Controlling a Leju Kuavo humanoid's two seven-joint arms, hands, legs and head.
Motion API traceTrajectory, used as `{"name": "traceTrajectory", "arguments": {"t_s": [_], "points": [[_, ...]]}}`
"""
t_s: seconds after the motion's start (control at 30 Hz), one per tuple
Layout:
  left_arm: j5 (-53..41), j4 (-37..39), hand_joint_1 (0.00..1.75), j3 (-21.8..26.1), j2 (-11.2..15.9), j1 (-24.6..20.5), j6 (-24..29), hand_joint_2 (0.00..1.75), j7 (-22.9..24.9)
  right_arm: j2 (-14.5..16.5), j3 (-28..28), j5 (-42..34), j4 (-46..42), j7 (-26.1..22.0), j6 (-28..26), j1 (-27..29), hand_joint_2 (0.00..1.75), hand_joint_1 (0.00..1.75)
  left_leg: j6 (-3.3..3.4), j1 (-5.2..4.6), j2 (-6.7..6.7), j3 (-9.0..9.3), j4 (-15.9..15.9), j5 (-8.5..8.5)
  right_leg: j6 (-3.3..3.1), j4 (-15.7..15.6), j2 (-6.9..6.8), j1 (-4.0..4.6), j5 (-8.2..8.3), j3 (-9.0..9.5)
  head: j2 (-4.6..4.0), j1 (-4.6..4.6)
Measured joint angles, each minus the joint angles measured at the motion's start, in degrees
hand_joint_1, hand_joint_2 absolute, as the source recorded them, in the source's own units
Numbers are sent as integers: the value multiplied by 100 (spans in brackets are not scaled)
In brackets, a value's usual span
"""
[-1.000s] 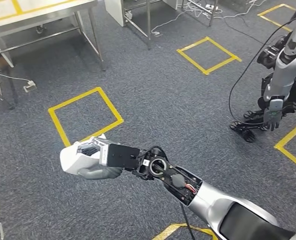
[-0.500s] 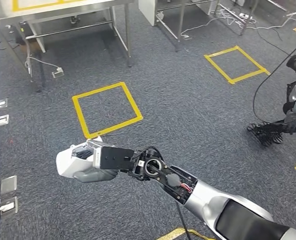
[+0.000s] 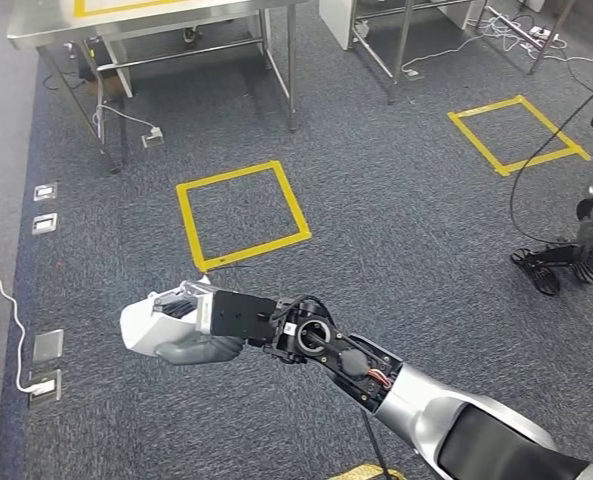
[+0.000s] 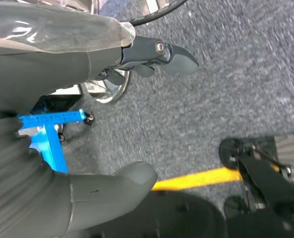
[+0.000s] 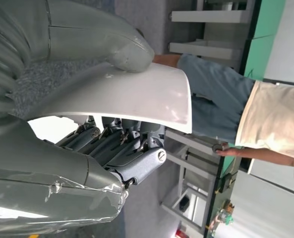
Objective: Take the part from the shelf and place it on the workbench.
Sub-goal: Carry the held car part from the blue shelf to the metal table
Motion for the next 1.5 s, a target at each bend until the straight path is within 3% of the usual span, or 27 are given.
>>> {"name": "traceTrajectory", "arguments": {"t_s": [0.17,0.27,0.47,0.73,0.9,0.97,1.03,1.1,1.13,1.17,1.2,1.27,1.3,1.37,1.43,1.5], "points": [[-8,0,0,-1,-3,0,0,175,0,7,10,-29,8,-41,14,-1,175,147,-71,4,1,27,-64,30,-34,3,-1,8,0,-4,0,-109],[-13,0,0,-1,-2,1,0,175,0,7,10,-30,10,-62,24,-2,175,147,-130,8,1,29,-76,29,-52,6,-4,13,-5,-5,0,-123],[-14,0,0,-1,-5,0,-5,175,-2,6,10,-29,44,-73,34,-3,175,147,-154,4,2,26,-77,22,-52,-6,-6,11,-7,3,0,-123],[2,0,0,-1,-3,0,-22,175,9,10,38,-7,85,-109,67,-5,175,147,-142,-11,1,20,-60,13,-41,-39,-11,-6,-1,20,0,-123],[21,0,0,1,19,0,-22,175,13,37,47,-7,92,-122,89,-4,175,147,-43,-36,2,18,-37,-17,27,-79,-9,-34,4,43,0,-148],[27,0,0,1,10,-1,-25,175,13,58,48,-7,91,-127,97,-7,175,147,-15,7,18,90,-146,15,60,-39,-29,-22,-43,43,0,-143],[28,0,0,1,1,-2,-28,175,11,67,50,-7,93,-135,107,-21,175,147,12,52,41,176,-244,40,90,440,-58,-10,-312,-162,0,-105],[29,0,0,2,1,-1,-28,175,11,67,52,-7,104,-140,114,-23,175,147,23,52,51,200,-255,30,121,1288,-66,-25,-681,-590,0,-55],[31,0,0,2,2,2,-28,175,11,66,52,-6,113,-140,116,-12,175,147,17,54,50,205,-252,21,138,1587,-69,-41,-760,-761,0,-37],[33,0,0,2,2,6,-28,175,11,66,54,-5,124,-139,121,-2,175,147,4,58,46,210,-246,7,155,1682,-71,-59,-723,-837,0,-23],[36,0,0,2,2,10,-28,175,11,66,56,-5,134,-139,125,3,175,147,-16,67,37,218,-233,-13,171,1531,-74,-79,-567,-792,0,-14],[40,0,0,2,-2,14,-28,175,11,66,58,-6,144,-143,131,-6,175,147,-82,91,11,229,-171,-76,207,764,-61,-123,-120,-470,0,8],[42,0,0,2,-2,11,-28,175,11,69,61,-6,147,-148,132,-14,175,147,-124,92,-3,217,-124,-113,209,410,-34,-127,19,-310,0,26],[45,0,0,2,4,5,-27,175,10,78,66,-5,154,-161,132,-26,175,147,-200,80,-22,185,-60,-159,146,91,16,-126,83,-175,0,32],[54,0,0,2,9,8,-26,175,9,86,74,-4,172,-170,132,-31,175,147,-248,87,-27,178,-55,-174,40,93,20,-112,61,-174,0,-20],[62,0,0,2,10,13,-26,175,9,97,84,-2,194,-176,133,-37,175,147,-287,103,86,115,106,-264,-30,86,0,-106,47,-140,0,-85]]}}
